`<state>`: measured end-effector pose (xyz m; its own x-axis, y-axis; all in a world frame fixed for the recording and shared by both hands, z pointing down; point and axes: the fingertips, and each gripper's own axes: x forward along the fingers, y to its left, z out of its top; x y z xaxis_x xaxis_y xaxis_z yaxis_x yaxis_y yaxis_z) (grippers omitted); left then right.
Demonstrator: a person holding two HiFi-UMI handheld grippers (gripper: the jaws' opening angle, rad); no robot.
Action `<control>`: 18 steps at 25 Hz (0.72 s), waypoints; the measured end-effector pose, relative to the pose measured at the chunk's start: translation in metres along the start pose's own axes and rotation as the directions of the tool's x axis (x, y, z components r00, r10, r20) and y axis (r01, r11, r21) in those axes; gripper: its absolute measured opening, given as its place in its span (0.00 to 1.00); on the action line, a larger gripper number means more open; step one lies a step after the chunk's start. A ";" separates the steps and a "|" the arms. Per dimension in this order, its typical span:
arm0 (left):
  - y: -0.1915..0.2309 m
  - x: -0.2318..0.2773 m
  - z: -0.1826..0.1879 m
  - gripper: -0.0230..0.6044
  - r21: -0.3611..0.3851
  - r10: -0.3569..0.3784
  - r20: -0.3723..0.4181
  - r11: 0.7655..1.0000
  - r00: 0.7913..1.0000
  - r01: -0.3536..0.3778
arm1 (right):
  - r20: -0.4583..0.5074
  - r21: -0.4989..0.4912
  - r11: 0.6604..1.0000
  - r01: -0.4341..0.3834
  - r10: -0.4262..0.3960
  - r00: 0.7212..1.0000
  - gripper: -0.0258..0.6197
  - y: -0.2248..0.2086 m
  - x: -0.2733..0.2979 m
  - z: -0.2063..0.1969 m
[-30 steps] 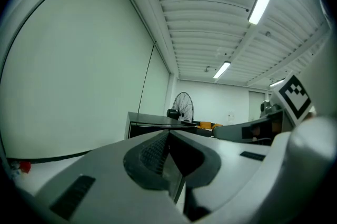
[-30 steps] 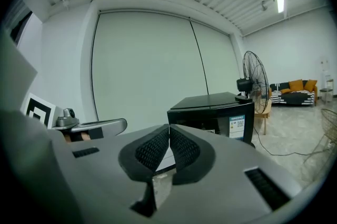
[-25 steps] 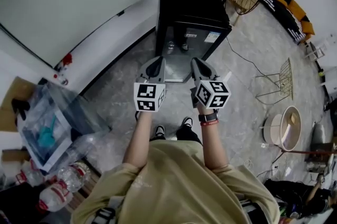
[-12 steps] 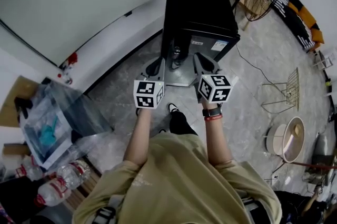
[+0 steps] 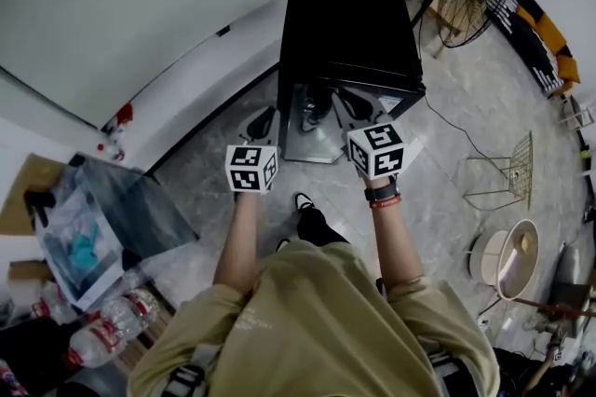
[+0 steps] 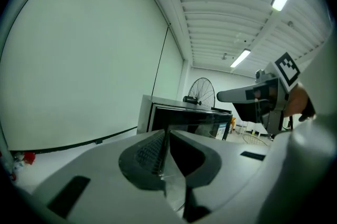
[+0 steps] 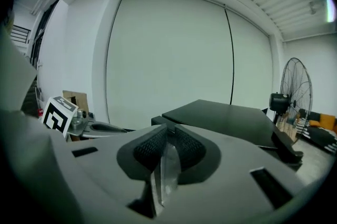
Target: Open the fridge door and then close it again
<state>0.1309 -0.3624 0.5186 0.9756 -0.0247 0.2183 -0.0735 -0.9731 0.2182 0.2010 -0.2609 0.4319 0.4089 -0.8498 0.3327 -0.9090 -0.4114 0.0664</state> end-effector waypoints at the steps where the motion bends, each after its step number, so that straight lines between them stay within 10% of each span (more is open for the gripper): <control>1: 0.003 0.006 -0.003 0.07 -0.003 0.005 -0.010 1.000 1.000 -0.005 | -0.010 -0.019 1.000 -0.011 0.011 1.000 0.12 -0.003 0.005 0.001; 11: 0.023 0.044 -0.033 0.21 -0.049 -0.004 -0.091 0.999 0.996 0.000 | -0.107 -0.213 0.969 -0.123 0.102 0.989 0.28 -0.011 0.046 0.004; 18: 0.036 0.058 -0.056 0.27 -0.053 -0.013 -0.143 0.999 0.990 0.005 | -0.225 -0.384 0.884 -0.265 0.189 0.956 0.35 -0.007 0.069 -0.002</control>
<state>0.1736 -0.3860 0.5927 0.9367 0.0207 0.3495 -0.0793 -0.9598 0.2694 0.2351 -0.3160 0.4563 0.2012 -0.8158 0.5422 -0.9433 -0.0121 0.3317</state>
